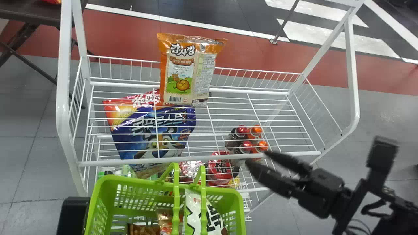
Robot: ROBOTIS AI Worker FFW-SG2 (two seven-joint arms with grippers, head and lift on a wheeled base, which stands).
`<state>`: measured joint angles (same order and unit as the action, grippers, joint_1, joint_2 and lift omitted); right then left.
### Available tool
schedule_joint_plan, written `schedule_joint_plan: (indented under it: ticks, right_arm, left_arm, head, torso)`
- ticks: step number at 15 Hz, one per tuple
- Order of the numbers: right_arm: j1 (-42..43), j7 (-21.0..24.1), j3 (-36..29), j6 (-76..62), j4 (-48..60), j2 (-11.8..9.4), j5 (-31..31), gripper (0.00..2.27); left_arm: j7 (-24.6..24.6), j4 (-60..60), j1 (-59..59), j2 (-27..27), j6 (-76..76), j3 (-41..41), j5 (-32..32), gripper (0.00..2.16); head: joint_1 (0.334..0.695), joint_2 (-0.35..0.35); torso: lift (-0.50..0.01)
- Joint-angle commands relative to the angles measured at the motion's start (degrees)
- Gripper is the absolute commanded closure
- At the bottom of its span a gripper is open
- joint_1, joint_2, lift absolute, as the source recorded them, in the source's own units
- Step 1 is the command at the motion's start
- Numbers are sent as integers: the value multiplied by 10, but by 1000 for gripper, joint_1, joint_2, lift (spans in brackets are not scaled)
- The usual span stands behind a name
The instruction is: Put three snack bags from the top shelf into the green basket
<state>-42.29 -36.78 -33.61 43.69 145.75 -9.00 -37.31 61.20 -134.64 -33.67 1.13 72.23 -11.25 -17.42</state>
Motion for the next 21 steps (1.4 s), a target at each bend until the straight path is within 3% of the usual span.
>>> schedule_joint_plan:
  ticks: [1, 4, 8, 21]
  right_arm:
    - [-32, 36, 69, -193, -14, 12, 75, 60]
    - [-61, 150, 174, -309, -44, 14, 186, 60]
    - [-89, 250, 260, -374, -71, 13, 282, 60]
    - [-132, 268, 273, -404, -69, -1, 284, 60]
  left_arm:
    - [2, 4, -4, 0, -16, 0, -3, 1686]
    - [4, 7, -9, 1, -23, 0, -5, 1686]
    - [5, 7, -19, 3, -34, 0, -5, 1686]
    - [11, 5, -29, 1, -46, 6, -9, 1686]
  head:
    - [695, -350]
    - [695, -350]
    - [695, -350]
    - [695, -350]
  torso:
    - [-45]
    - [-45]
    - [-45]
    - [-45]
